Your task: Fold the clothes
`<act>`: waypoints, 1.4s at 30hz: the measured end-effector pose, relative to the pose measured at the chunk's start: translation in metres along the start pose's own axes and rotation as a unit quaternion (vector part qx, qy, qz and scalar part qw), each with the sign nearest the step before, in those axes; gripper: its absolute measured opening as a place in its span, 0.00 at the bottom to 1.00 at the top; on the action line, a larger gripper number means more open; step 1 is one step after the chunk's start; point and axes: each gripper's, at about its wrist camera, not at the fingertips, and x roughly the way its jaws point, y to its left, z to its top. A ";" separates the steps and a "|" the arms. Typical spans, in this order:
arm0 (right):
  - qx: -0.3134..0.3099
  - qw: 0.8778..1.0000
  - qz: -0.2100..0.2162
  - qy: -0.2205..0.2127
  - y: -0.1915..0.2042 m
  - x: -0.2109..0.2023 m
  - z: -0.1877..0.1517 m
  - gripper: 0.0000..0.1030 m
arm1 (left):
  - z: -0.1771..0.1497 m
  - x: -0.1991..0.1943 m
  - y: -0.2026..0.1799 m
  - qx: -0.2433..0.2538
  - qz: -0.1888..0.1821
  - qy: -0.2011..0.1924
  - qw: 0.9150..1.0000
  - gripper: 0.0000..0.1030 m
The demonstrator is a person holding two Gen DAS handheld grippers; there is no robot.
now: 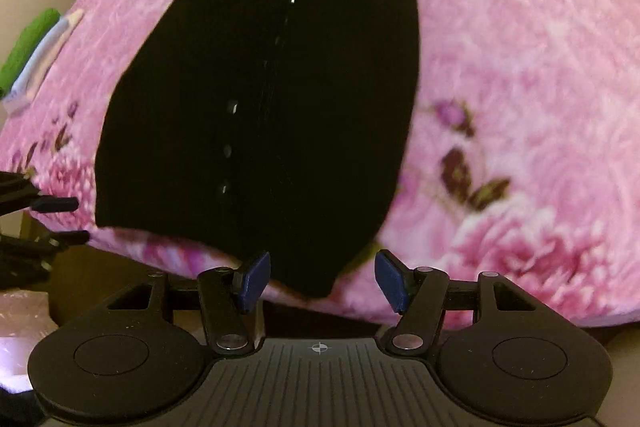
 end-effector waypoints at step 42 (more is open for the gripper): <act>-0.087 0.966 -0.163 -0.181 0.063 0.061 -0.060 0.08 | -0.067 -0.008 0.061 -0.168 -0.004 -0.069 0.983 0.04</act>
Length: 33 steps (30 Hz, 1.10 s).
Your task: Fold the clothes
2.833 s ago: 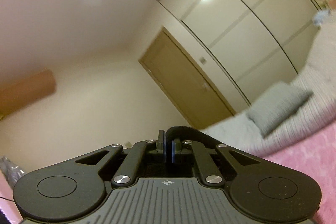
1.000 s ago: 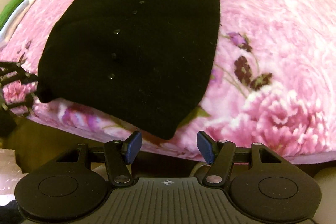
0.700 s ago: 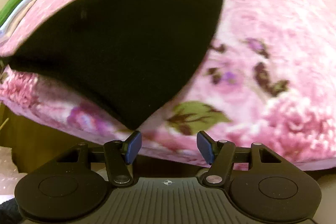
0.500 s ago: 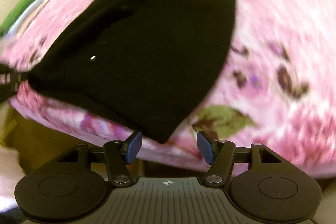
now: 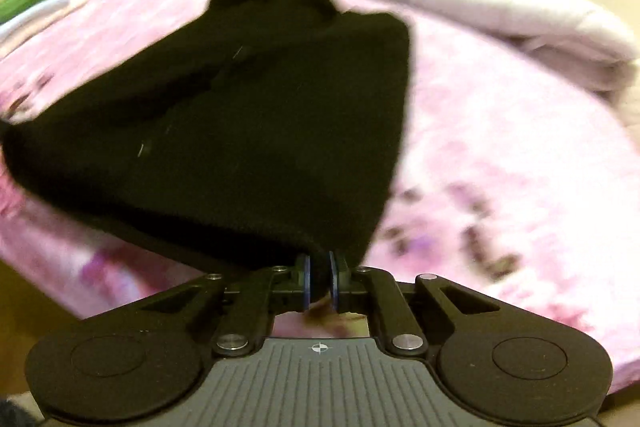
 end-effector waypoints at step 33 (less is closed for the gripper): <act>0.464 0.837 0.264 0.122 -0.128 0.067 -0.047 0.09 | -0.066 0.052 0.083 -0.557 -0.235 -0.049 0.795 0.10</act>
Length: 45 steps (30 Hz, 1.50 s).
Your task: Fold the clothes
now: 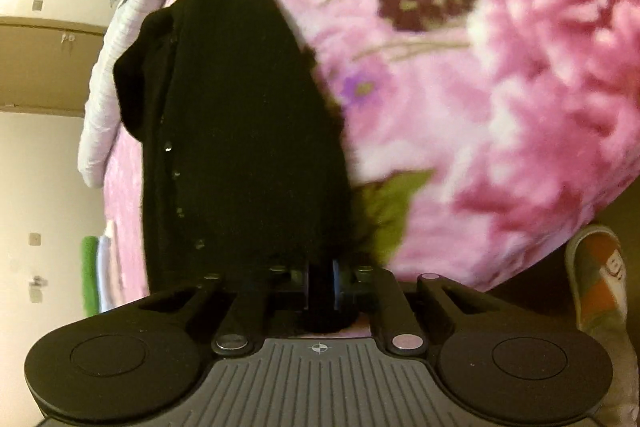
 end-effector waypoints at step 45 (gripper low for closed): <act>-0.235 0.820 0.460 -0.248 0.442 -0.368 0.174 0.09 | 0.135 -0.312 -0.477 0.299 -0.233 -0.352 0.856 0.09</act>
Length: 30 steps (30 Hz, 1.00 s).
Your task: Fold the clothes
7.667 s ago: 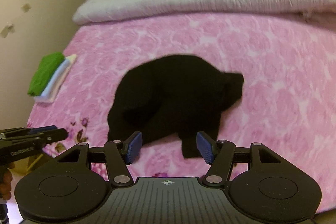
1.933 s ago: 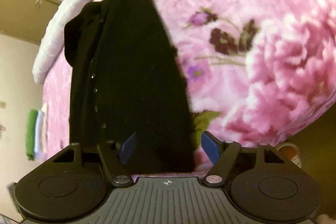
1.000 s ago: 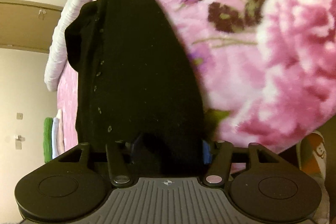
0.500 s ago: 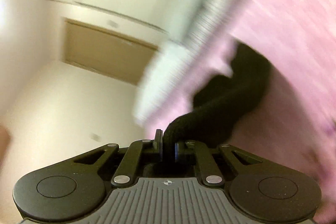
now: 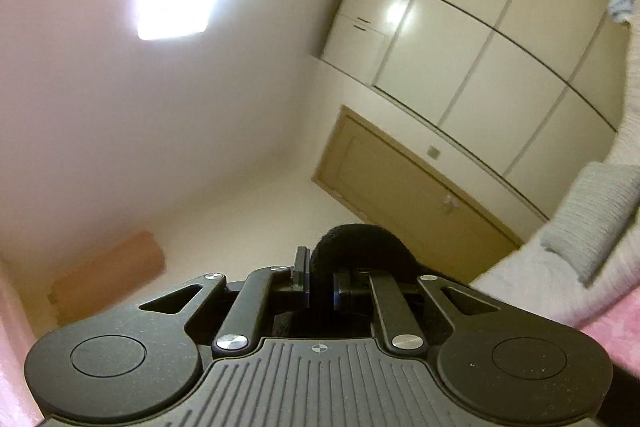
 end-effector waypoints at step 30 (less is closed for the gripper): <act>0.029 0.952 -0.207 0.225 -0.128 0.013 -0.107 0.09 | -0.150 -0.028 0.162 -0.115 0.167 0.196 0.959 0.11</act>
